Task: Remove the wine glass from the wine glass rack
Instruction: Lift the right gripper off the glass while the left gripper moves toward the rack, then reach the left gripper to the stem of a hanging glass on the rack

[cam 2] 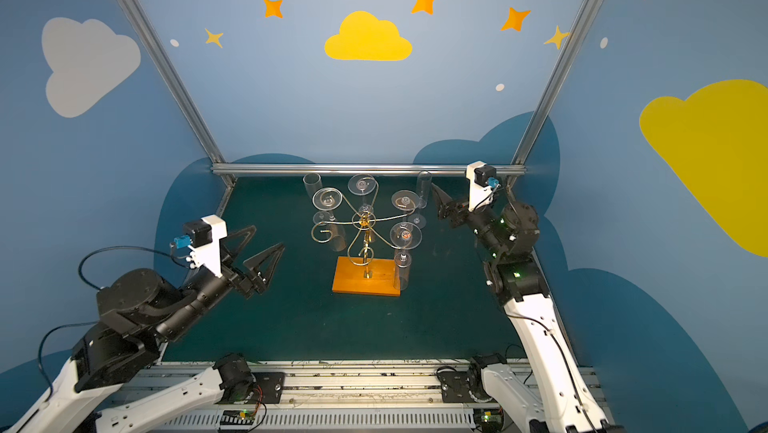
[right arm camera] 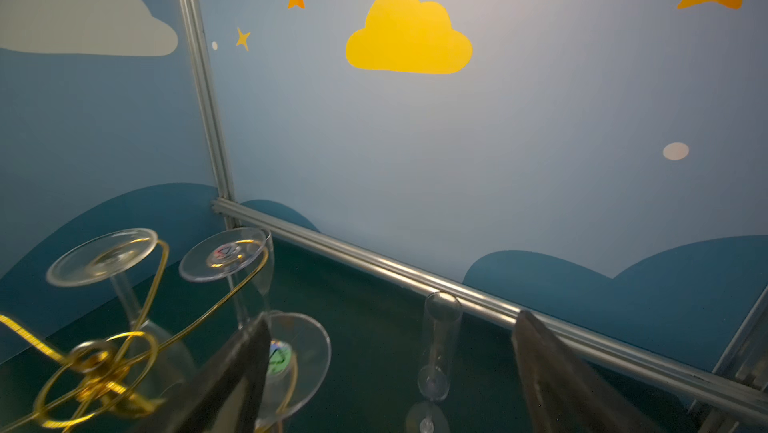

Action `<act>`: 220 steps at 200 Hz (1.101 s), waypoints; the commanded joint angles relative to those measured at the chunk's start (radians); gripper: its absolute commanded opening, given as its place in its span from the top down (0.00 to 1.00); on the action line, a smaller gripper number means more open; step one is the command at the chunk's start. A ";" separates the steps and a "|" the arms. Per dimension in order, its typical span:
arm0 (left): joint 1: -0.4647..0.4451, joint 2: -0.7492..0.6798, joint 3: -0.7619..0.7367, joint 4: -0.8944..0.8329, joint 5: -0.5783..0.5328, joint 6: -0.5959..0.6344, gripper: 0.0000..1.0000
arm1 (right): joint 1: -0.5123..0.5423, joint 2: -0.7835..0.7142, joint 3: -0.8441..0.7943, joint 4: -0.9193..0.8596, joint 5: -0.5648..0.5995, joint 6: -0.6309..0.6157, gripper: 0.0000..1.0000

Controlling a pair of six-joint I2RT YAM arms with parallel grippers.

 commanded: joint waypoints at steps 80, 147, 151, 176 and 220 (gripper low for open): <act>0.558 0.379 0.207 -0.059 0.719 -0.369 0.18 | 0.016 -0.273 0.116 -0.466 -0.018 0.028 0.10; 0.683 0.445 0.064 0.256 0.985 -0.693 0.24 | 0.015 -0.292 0.150 -0.592 -0.006 0.072 0.10; 0.683 0.449 0.064 0.255 0.990 -0.694 0.24 | 0.015 -0.294 0.147 -0.589 -0.007 0.076 0.10; 0.687 0.467 0.042 0.277 1.000 -0.718 0.24 | 0.014 -0.301 0.122 -0.562 -0.033 0.090 0.10; 0.687 0.510 0.044 0.281 1.030 -0.730 0.29 | 0.015 -0.295 0.111 -0.570 -0.050 0.101 0.10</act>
